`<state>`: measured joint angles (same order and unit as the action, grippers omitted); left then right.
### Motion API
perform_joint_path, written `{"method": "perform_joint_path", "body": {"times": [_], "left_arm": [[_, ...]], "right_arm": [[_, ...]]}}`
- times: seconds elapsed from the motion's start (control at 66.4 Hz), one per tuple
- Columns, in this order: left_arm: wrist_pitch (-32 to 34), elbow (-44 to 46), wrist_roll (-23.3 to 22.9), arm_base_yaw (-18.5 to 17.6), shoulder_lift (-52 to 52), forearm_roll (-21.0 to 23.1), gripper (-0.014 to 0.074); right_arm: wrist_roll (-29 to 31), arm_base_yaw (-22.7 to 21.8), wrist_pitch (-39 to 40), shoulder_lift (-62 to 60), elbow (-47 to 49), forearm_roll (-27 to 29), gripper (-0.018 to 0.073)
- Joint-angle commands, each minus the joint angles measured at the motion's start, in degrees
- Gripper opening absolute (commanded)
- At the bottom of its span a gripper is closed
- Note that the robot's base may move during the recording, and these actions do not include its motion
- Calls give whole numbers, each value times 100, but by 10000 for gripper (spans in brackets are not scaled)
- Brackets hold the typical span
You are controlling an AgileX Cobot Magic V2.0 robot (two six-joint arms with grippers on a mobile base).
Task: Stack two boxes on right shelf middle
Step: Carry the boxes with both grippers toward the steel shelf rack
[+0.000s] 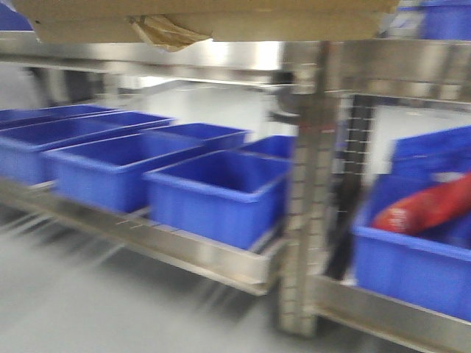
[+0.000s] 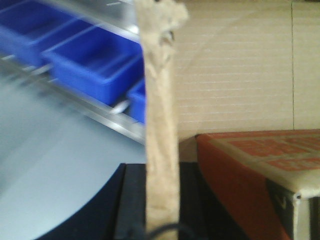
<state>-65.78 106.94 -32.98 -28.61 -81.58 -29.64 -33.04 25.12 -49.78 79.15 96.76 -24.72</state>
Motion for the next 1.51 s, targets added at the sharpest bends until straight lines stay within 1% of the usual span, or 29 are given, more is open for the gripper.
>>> {"method": "perform_joint_path", "body": {"times": [0.0,1.491], "left_arm": [[94,71,-5,40,48,-202,-111],[94,71,-5,40,48,-214,-111]], "right_arm": [[-43,-46,236,-93,72,-265,-151],[-43,-46,236,-93,72,-265,-151]]}}
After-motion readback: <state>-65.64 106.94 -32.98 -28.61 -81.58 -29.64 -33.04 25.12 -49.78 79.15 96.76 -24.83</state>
